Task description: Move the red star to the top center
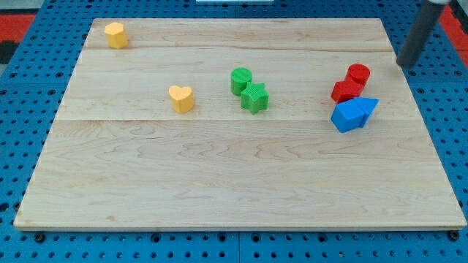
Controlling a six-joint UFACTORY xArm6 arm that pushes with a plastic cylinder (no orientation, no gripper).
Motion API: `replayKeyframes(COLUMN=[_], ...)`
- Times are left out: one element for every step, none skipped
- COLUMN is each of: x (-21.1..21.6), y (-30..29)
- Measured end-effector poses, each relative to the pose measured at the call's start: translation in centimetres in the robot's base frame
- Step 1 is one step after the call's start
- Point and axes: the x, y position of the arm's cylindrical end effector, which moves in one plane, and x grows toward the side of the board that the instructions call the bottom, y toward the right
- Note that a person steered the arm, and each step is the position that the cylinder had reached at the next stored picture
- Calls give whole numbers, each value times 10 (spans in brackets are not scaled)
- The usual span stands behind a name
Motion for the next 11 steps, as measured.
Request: replayKeyframes(x=[39, 52, 52, 15, -26, -64, -89, -102, -127, -122, -122], y=[-47, -113, -184, -209, -222, -229, -259, -212, -215, -253, -285])
